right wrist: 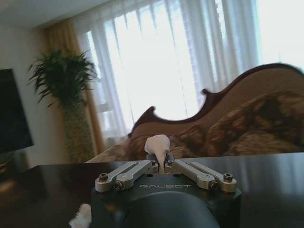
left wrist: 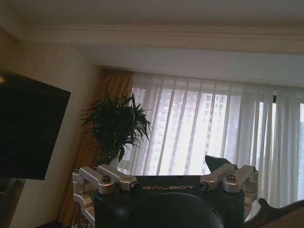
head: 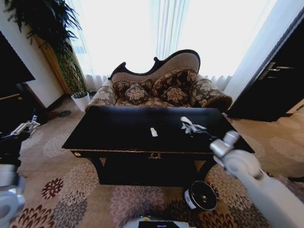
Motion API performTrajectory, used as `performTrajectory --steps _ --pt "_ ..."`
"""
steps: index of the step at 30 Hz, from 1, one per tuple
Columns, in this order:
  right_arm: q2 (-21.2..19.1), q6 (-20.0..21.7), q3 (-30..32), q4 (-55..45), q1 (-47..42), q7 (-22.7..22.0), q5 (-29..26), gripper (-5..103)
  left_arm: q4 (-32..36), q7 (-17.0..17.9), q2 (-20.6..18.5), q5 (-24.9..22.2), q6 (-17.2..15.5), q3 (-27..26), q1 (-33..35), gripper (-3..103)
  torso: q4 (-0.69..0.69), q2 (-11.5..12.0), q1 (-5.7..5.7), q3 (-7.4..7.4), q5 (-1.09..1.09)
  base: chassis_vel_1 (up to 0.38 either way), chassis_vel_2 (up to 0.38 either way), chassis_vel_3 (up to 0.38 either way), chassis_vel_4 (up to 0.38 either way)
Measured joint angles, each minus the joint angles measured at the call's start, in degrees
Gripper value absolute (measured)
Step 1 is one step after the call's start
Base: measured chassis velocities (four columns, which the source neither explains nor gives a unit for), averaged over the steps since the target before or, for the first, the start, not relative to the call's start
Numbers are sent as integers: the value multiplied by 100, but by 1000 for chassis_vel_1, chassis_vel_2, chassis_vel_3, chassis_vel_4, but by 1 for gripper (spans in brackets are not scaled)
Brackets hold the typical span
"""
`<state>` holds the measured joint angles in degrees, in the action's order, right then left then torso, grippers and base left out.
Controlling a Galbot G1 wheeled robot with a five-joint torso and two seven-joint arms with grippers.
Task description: Move to the front of the table and place the trash on the table into the trash bin.
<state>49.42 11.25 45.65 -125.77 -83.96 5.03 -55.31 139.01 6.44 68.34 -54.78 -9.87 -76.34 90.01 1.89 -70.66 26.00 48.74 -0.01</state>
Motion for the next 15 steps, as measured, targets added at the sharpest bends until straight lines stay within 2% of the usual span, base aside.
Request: performTrajectory --steps 3,6,15 --pt "393 -266 281 -119 -495 194 178 1 0 5 4 17 0 74 -17 100 -1 0 0 0 0 0 0 0 0" --pt "492 -341 416 -209 -671 311 153 1 36 5 16 30 -2 98 -5 100 -1 0 0 0 0 0 0 0 0" --pt "303 -728 464 -56 -741 483 91 1 -1 4 -69 14 -3 44 -62 100 -4 0 0 1 0 0 0 0 0"
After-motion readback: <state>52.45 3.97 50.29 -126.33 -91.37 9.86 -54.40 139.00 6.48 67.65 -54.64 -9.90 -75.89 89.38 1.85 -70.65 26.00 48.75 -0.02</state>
